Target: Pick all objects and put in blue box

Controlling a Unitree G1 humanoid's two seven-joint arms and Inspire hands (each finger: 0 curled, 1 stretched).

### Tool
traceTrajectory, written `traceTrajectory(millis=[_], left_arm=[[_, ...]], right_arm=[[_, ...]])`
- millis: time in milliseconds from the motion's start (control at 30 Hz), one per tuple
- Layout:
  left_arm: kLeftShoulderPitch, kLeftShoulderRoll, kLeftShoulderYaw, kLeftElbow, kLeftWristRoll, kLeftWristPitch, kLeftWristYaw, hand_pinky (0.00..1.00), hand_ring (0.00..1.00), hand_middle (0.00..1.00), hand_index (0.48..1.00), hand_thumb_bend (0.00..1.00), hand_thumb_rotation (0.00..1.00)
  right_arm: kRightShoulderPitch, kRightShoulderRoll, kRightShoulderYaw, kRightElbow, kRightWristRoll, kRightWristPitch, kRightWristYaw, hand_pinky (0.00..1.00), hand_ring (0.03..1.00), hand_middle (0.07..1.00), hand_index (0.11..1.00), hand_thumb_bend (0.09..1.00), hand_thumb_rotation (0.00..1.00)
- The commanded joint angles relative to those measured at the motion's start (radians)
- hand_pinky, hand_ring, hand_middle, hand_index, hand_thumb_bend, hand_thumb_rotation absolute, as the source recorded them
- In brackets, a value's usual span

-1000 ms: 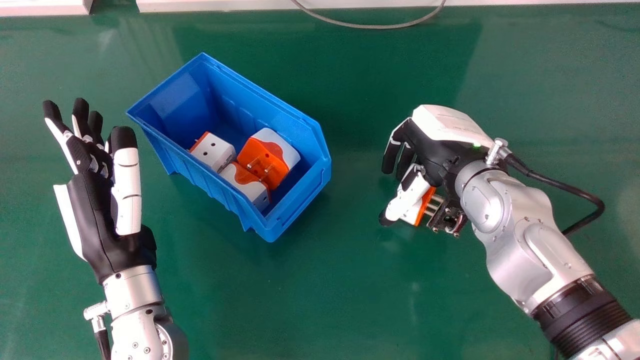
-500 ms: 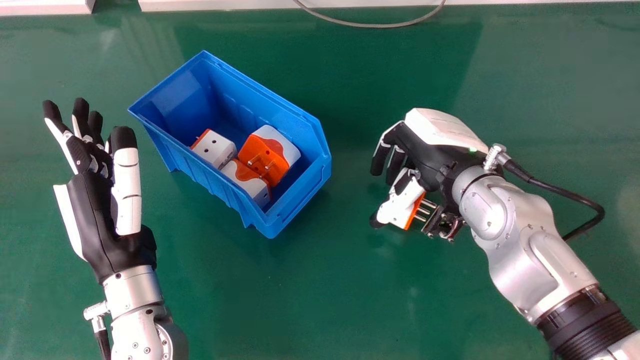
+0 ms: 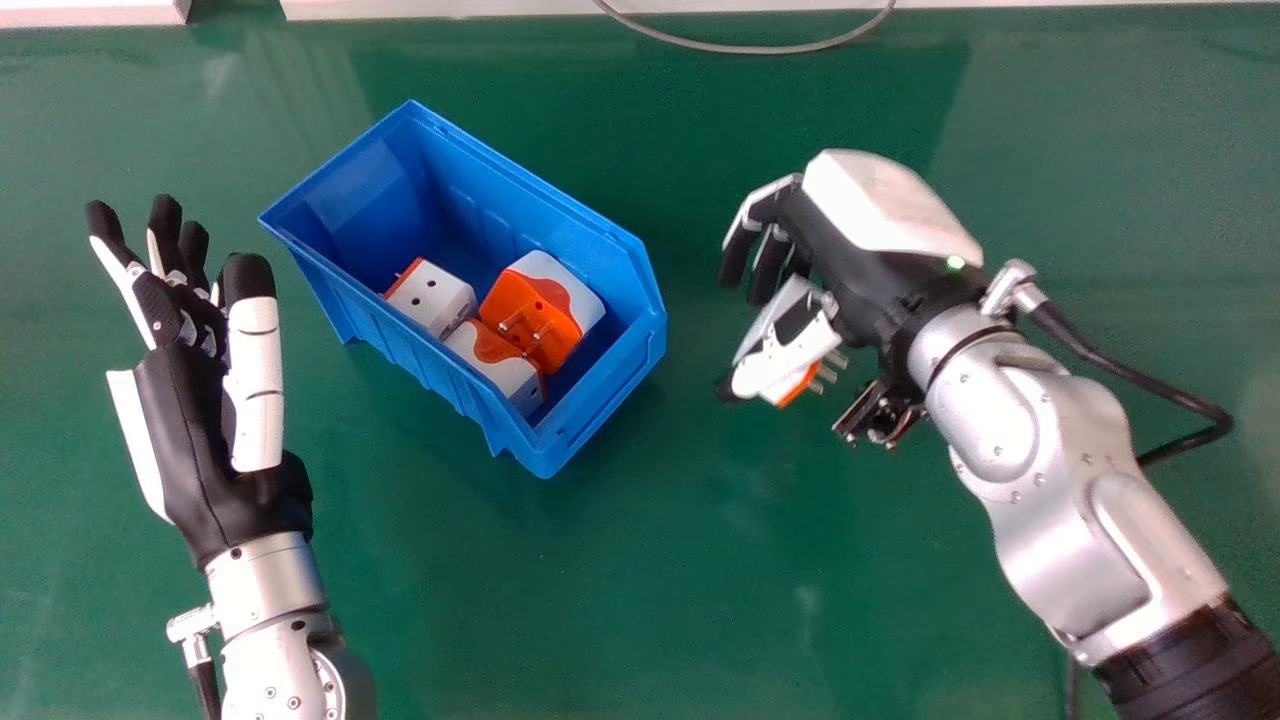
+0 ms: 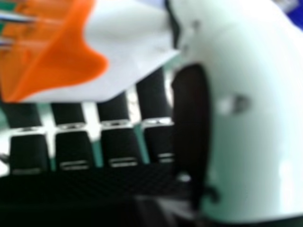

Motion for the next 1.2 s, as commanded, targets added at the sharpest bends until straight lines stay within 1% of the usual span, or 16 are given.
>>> traceTrajectory(millis=[0, 67, 167, 267, 333, 367, 400, 467, 533, 600, 700, 833, 933, 1067, 1133, 1167], left_arm=[[0.006, 0.011, 0.000, -0.010, 0.014, -0.023, 0.006, 0.93, 0.98, 0.99, 0.987, 0.72, 0.71], [0.008, 0.009, -0.001, -0.012, 0.013, -0.022, 0.007, 0.93, 0.98, 0.99, 0.987, 0.72, 0.71], [0.010, 0.010, -0.003, -0.014, 0.018, -0.021, 0.011, 0.93, 0.98, 0.98, 0.982, 0.73, 0.70], [0.009, 0.009, -0.002, -0.013, 0.012, -0.023, 0.005, 0.93, 0.98, 0.98, 0.981, 0.74, 0.69], [0.009, 0.008, -0.002, -0.014, 0.011, -0.022, 0.005, 0.93, 0.98, 0.98, 0.980, 0.74, 0.69], [0.009, 0.008, -0.001, -0.015, 0.008, -0.021, 0.003, 0.93, 0.98, 0.98, 0.980, 0.74, 0.69], [0.009, 0.009, -0.002, -0.014, 0.009, -0.021, 0.001, 0.92, 0.98, 0.98, 0.980, 0.74, 0.69], [0.011, 0.011, -0.003, -0.015, 0.016, -0.022, 0.004, 0.93, 0.98, 0.98, 0.982, 0.75, 0.69], [0.013, 0.011, -0.003, -0.018, 0.019, -0.021, 0.009, 0.93, 0.98, 0.98, 0.984, 0.75, 0.69], [0.012, 0.011, -0.001, -0.018, 0.016, -0.020, 0.008, 0.93, 0.98, 0.98, 0.984, 0.75, 0.70], [0.009, 0.009, 0.000, -0.014, 0.004, -0.023, -0.002, 0.93, 0.98, 0.98, 0.984, 0.75, 0.70], [0.009, 0.010, 0.000, -0.015, 0.003, -0.019, -0.004, 0.92, 0.98, 0.98, 0.982, 0.75, 0.70], [0.006, 0.010, -0.001, -0.013, 0.003, -0.017, -0.005, 0.92, 0.98, 0.98, 0.981, 0.75, 0.69], [0.001, 0.010, -0.001, -0.012, 0.006, -0.014, 0.001, 0.92, 0.98, 0.98, 0.981, 0.74, 0.69], [-0.004, 0.010, 0.002, -0.008, 0.000, -0.017, 0.001, 0.92, 0.97, 0.98, 0.981, 0.74, 0.69], [-0.007, 0.011, 0.003, -0.004, 0.002, -0.020, 0.002, 0.92, 0.97, 0.98, 0.981, 0.74, 0.69]], right_arm=[[0.012, -0.002, -0.033, -0.099, -0.004, -0.022, -0.029, 0.35, 0.399, 0.490, 0.508, 0.512, 0.00], [0.041, 0.006, -0.059, -0.186, 0.006, -0.031, -0.041, 0.34, 0.403, 0.491, 0.508, 0.509, 0.00], [0.070, 0.012, -0.082, -0.272, 0.008, -0.065, -0.066, 0.33, 0.402, 0.487, 0.515, 0.501, 0.00], [0.086, 0.026, -0.092, -0.322, 0.009, -0.091, -0.085, 0.32, 0.401, 0.492, 0.517, 0.497, 0.00], [0.091, 0.034, -0.091, -0.335, 0.002, -0.110, -0.098, 0.32, 0.411, 0.501, 0.513, 0.497, 0.00], [0.092, 0.042, -0.086, -0.336, 0.000, -0.125, -0.109, 0.32, 0.414, 0.506, 0.510, 0.497, 0.00], [0.091, 0.048, -0.080, -0.333, -0.003, -0.141, -0.120, 0.32, 0.417, 0.507, 0.510, 0.497, 0.00], [0.090, 0.069, -0.068, -0.331, -0.001, -0.159, -0.130, 0.32, 0.412, 0.497, 0.515, 0.496, 0.00], [0.088, 0.089, -0.051, -0.327, -0.004, -0.173, -0.132, 0.32, 0.408, 0.491, 0.518, 0.495, 0.00], [0.079, 0.101, -0.023, -0.318, -0.026, -0.190, -0.134, 0.32, 0.405, 0.485, 0.524, 0.495, 0.00], [0.067, 0.123, 0.011, -0.302, -0.047, -0.208, -0.141, 0.32, 0.404, 0.483, 0.525, 0.495, 0.00], [0.044, 0.163, 0.047, -0.240, -0.049, -0.271, -0.181, 0.30, 0.407, 0.509, 0.532, 0.491, 0.00], [0.024, 0.198, 0.070, -0.190, -0.052, -0.287, -0.193, 0.30, 0.407, 0.511, 0.533, 0.491, 0.00], [-0.024, 0.253, 0.102, -0.044, -0.046, -0.338, -0.253, 0.30, 0.403, 0.492, 0.540, 0.491, 0.00], [-0.054, 0.270, 0.116, 0.037, -0.061, -0.356, -0.289, 0.28, 0.397, 0.488, 0.534, 0.496, 0.00], [-0.071, 0.279, 0.121, 0.079, -0.065, -0.363, -0.304, 0.28, 0.397, 0.488, 0.534, 0.496, 0.00]])
